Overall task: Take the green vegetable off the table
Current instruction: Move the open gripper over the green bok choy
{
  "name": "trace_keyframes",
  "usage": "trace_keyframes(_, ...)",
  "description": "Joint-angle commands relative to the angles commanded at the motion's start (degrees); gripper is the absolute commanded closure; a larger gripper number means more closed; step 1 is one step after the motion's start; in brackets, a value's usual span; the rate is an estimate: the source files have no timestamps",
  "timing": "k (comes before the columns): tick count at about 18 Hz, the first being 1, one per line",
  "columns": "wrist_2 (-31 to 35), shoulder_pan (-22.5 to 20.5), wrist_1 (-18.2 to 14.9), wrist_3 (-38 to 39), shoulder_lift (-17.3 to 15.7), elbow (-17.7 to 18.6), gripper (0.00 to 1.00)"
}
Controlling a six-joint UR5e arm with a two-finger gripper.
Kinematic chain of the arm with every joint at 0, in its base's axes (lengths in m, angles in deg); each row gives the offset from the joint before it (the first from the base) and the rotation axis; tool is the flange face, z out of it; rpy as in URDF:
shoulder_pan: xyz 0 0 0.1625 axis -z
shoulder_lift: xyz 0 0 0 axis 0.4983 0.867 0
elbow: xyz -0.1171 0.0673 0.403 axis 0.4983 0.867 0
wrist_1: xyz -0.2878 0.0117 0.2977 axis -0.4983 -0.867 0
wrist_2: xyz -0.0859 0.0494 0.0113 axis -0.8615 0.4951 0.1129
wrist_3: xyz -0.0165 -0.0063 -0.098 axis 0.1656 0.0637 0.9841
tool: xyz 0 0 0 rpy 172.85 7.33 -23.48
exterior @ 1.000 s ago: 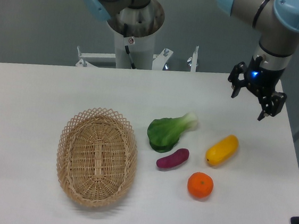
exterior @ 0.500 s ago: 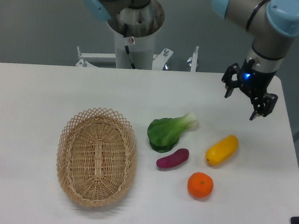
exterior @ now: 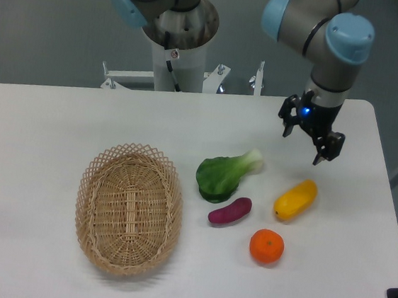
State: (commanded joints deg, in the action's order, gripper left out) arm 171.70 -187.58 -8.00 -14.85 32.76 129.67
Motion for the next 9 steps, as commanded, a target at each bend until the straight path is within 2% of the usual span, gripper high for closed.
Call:
trace_keyframes(2, 3.97, 1.77, -0.09, 0.7, 0.54, 0.09, 0.0)
trace_keyframes(9, 4.16, 3.18, 0.09, 5.18, -1.04, 6.23, 0.0)
